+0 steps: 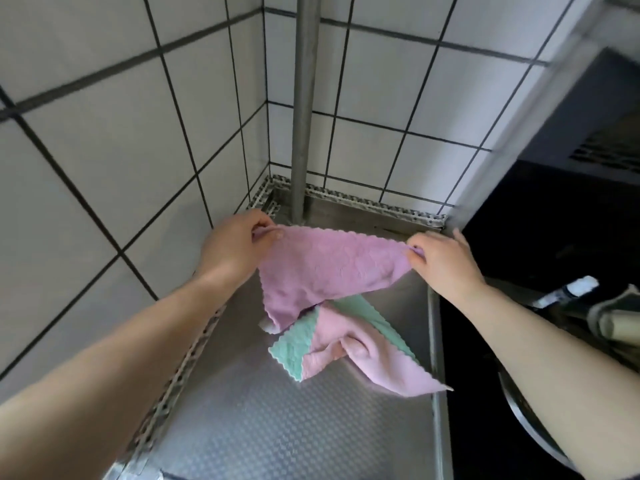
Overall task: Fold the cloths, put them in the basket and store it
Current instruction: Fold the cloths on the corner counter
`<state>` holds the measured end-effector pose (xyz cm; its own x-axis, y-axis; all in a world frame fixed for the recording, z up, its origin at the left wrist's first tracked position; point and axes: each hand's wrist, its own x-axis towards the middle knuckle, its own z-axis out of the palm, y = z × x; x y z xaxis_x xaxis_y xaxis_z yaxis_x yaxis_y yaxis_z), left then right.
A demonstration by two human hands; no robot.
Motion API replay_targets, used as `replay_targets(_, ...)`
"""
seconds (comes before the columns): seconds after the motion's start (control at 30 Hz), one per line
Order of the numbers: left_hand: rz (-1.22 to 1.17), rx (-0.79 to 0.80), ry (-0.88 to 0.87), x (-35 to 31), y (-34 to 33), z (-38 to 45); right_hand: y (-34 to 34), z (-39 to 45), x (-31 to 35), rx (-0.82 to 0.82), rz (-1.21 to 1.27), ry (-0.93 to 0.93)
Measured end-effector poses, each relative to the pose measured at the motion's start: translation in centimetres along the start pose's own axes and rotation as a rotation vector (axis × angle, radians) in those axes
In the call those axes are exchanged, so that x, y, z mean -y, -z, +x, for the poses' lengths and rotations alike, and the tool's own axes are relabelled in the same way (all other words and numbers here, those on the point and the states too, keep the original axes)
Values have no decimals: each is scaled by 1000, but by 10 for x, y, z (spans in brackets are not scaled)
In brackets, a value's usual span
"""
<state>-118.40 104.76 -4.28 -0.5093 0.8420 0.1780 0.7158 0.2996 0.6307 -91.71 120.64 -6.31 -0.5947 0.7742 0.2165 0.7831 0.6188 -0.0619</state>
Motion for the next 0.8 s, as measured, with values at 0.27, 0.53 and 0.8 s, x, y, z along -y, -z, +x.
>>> replay_targets(0.27, -175, -132, -65, -34, 39, 3, 89, -33, 6, -77, 301, -35)
replay_targets(0.53, -190, -304, -233, -53, 76, -45, 124, -70, 5, -278, 437, -142)
replay_targets(0.8, -109, -252, -213, -32, 69, -128, 106, -156, 33, -205, 1013, -293)
